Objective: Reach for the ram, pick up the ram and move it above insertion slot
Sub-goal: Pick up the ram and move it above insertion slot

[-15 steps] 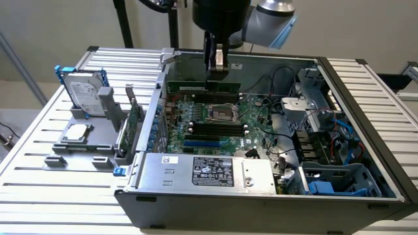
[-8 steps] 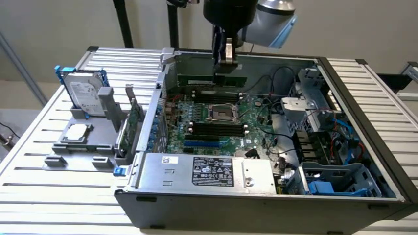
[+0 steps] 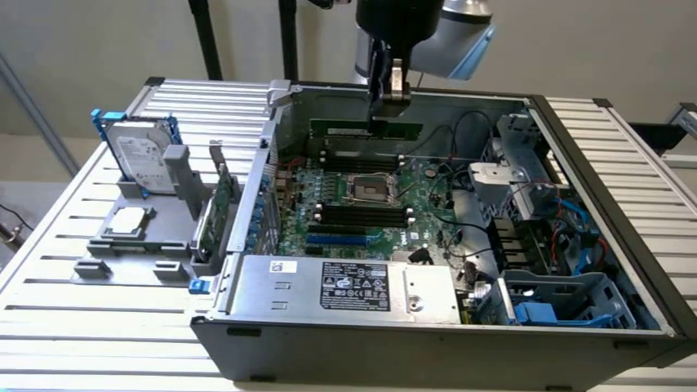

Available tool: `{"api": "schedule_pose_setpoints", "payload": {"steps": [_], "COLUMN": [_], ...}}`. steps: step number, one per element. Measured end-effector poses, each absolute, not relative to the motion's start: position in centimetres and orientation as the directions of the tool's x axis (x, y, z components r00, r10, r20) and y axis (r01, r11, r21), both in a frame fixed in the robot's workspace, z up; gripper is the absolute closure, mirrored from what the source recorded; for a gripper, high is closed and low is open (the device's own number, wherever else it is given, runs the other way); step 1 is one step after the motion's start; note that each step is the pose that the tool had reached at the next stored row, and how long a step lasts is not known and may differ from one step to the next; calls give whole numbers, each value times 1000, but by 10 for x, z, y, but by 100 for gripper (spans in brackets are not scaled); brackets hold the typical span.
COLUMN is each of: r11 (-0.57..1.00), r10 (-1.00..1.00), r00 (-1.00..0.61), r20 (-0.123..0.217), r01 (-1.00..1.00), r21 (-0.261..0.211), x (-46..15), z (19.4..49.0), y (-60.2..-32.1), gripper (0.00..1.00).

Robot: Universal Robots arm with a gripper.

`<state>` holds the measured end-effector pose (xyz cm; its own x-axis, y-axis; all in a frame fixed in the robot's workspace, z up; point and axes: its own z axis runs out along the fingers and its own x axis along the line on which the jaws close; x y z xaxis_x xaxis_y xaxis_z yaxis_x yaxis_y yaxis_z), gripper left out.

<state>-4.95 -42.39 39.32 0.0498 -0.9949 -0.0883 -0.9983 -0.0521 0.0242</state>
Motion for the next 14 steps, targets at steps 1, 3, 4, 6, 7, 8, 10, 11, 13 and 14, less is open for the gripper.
{"api": "schedule_pose_setpoints", "payload": {"steps": [1,3,4,6,7,8,10,11,13,14], "r11": [-43,-23,-18,-17,-16,-16,-16,-16,-16,-17], "r10": [-995,-996,-996,-996,-996,-996,-996,-996,-996,-996], "r00": [41,20,16,14,14,14,14,14,14,14], "r20": [-88,-88,-88,-88,-88,-88,-88,-88,-88,-88], "r01": [-999,-999,-1000,-1000,-1000,-1000,-1000,-1000,-1000,-1000], "r21": [24,24,24,24,24,24,24,24,24,24], "x": [-49,-48,-48,-48,-48,-48,-48,-48,-48,-48], "z": [393,393,393,393,393,393,393,393,393,393], "y": [-424,-423,-423,-422,-422,-422,-422,-422,-422,-422], "gripper": [87,87,87,87,87,87,87,87,87,87]}}
